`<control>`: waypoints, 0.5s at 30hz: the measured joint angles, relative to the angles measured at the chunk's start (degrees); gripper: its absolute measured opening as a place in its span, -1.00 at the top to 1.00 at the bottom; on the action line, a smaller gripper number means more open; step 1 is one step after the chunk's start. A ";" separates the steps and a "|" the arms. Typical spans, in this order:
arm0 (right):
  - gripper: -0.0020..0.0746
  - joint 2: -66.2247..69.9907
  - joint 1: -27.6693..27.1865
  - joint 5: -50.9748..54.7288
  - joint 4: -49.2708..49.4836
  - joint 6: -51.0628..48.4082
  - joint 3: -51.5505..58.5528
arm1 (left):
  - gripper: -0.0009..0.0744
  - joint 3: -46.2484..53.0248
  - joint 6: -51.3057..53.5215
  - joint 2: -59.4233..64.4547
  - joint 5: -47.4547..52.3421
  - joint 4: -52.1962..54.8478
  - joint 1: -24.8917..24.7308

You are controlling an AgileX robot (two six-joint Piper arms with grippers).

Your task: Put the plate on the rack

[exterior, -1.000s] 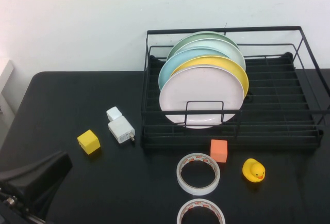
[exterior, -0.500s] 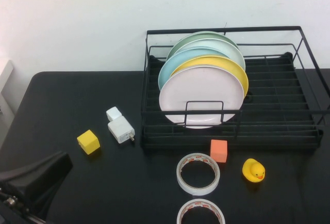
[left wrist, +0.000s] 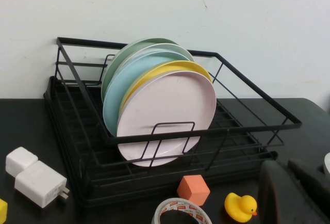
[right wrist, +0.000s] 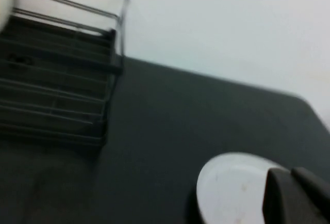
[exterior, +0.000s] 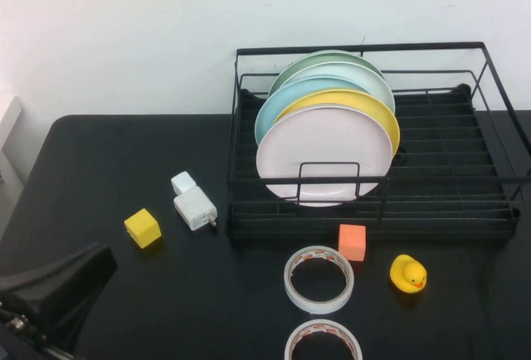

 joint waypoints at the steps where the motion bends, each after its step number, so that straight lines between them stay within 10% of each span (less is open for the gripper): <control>1: 0.95 -0.43 -0.30 0.00 -1.07 2.15 0.75 | 0.98 0.00 0.00 0.00 0.00 0.00 0.00; 15: 0.95 -2.74 6.85 -6.04 -9.94 25.87 8.51 | 0.98 0.00 0.00 0.00 0.00 0.00 0.00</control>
